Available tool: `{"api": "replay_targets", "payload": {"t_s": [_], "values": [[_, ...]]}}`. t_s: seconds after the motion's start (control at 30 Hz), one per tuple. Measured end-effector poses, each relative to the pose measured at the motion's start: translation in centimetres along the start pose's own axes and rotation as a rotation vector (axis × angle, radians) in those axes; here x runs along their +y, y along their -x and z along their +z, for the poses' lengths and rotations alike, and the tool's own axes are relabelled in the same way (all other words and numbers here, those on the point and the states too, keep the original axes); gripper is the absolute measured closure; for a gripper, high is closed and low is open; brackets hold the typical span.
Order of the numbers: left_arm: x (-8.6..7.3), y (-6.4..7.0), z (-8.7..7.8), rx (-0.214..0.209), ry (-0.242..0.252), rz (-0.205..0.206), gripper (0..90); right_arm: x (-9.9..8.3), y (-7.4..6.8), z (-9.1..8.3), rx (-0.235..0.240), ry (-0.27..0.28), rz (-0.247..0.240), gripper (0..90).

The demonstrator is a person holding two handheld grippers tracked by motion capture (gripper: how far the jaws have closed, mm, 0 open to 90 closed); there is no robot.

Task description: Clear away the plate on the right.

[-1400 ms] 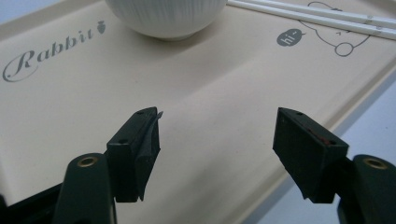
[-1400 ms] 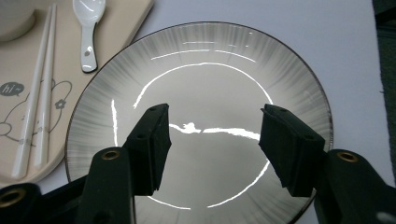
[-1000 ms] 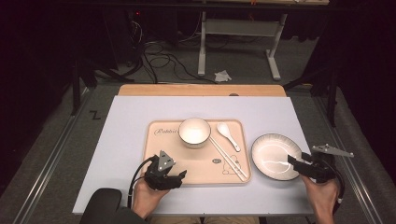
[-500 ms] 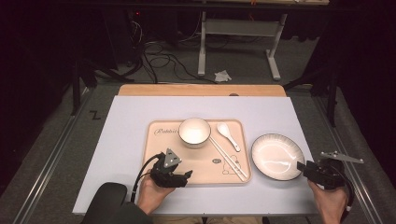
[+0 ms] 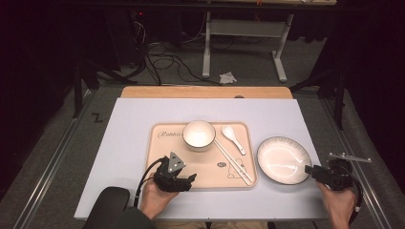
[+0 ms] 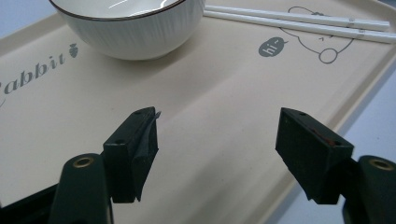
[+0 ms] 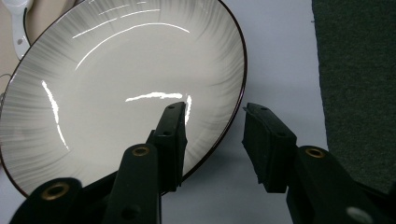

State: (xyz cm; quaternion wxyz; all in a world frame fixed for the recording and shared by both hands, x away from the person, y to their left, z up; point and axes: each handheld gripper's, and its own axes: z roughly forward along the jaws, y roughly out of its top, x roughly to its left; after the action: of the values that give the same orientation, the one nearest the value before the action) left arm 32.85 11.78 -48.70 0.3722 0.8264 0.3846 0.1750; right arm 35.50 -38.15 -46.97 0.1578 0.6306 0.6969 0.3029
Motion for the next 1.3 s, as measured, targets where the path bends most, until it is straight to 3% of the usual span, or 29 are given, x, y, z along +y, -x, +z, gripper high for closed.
{"api": "replay_targets", "payload": {"t_s": [0.8,1.07,1.3], "values": [[-1.5,-0.4,-1.6,0.084,0.006,-0.049,30.2,2.2,2.4,3.0,0.144,-0.116,0.111,72.0],[-1.8,0.0,-2.0,0.113,0.013,-0.033,30.3,2.7,3.1,4.2,0.197,-0.137,0.142,73.4],[-1.9,0.1,-2.2,0.122,0.016,-0.029,30.5,2.9,3.9,4.5,0.262,-0.141,0.207,80.2]]}}
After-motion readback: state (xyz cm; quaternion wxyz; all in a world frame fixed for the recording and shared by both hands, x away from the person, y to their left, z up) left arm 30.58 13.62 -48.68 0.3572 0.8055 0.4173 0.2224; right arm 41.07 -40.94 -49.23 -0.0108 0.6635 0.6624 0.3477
